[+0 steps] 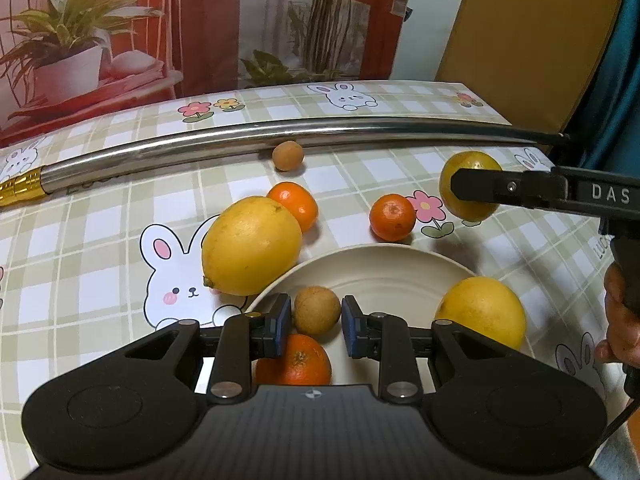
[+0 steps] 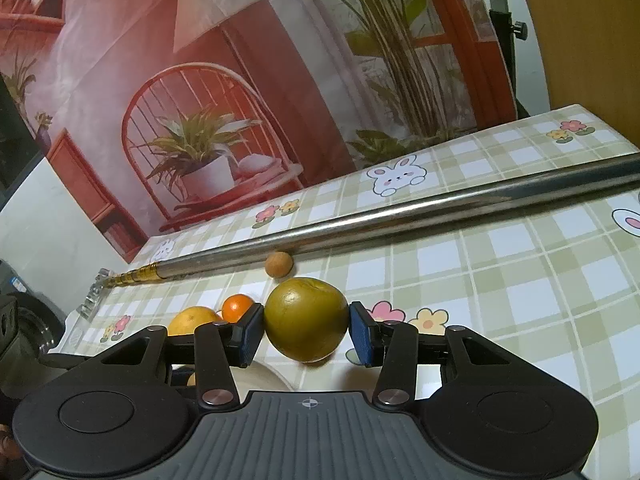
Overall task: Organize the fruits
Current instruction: 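Carry both fruits over the white plate and open the left tool, then lower the green-yellow fruit into the plate and open the right tool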
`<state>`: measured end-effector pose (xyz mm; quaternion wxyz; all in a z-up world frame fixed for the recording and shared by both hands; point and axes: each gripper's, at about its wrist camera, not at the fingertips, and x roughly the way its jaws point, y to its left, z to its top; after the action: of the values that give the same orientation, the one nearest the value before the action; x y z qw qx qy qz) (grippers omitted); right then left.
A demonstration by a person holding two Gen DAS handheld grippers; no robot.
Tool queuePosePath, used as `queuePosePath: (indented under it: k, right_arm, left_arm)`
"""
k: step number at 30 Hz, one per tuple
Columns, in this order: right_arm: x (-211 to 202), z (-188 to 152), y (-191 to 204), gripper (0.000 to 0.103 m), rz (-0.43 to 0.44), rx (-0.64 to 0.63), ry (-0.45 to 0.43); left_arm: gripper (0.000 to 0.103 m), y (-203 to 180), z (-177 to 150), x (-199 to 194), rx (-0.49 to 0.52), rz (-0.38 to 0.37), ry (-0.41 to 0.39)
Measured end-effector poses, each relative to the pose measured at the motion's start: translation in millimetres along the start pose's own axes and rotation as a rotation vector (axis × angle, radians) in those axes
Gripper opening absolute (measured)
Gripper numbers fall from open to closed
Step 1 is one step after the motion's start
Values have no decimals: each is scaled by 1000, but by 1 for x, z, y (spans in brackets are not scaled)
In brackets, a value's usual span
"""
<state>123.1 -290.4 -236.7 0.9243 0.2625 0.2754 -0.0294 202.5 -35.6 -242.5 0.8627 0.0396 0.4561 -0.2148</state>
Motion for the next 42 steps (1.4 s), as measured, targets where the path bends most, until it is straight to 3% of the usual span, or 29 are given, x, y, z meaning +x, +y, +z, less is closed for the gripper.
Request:
queuePosePath:
  k: [10,22,27,42]
  right_arm:
    - [-6,-5,12,42,20,-11,16]
    - [2,-8,49,42,38,-110,95]
    - [13,-13,67,42,-24,-190,168]
    - [41,-25,93,42,-56,-290,293]
  left_arm:
    - [35,10,-2,-10,-62,-8,-6]
    - [35,34,-4,-48,-163,43,-107]
    - [35,44,-5,-56,-213,60,-129]
    - [35,53,-16,-66,-250,77,-149]
